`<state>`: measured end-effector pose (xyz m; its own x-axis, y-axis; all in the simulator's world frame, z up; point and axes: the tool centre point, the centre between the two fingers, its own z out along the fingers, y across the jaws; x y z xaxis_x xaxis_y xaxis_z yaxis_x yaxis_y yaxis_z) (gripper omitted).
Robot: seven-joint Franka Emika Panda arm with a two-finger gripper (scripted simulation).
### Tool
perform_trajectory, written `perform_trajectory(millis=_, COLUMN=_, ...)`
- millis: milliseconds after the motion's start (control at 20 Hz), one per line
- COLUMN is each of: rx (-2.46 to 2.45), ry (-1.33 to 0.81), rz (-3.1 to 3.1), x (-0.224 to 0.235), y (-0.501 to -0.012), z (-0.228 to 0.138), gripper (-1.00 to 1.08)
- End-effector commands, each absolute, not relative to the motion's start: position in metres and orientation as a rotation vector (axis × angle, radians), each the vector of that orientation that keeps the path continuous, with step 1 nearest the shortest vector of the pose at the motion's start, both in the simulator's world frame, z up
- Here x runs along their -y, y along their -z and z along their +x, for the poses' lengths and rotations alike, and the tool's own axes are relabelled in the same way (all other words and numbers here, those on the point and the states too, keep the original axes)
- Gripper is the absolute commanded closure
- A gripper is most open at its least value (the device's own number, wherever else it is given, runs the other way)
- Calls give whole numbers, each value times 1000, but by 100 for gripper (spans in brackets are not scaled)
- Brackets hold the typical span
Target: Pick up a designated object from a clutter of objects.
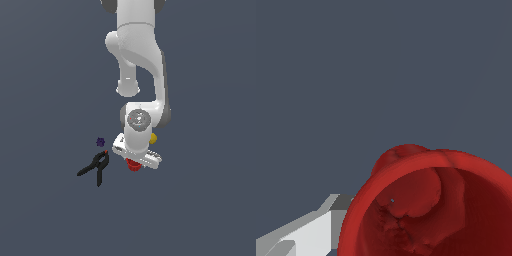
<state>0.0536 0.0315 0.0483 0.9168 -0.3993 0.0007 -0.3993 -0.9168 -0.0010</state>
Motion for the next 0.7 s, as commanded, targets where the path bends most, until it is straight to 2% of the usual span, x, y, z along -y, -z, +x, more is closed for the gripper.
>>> perform_trajectory(millis=0, rx=-643, ry=0, rz=-3075, x=-30, y=-47, z=53, gripper=108)
perform_trajectory(millis=650, rx=-641, ry=2, rz=-3075, x=-31, y=-75, z=38, gripper=108)
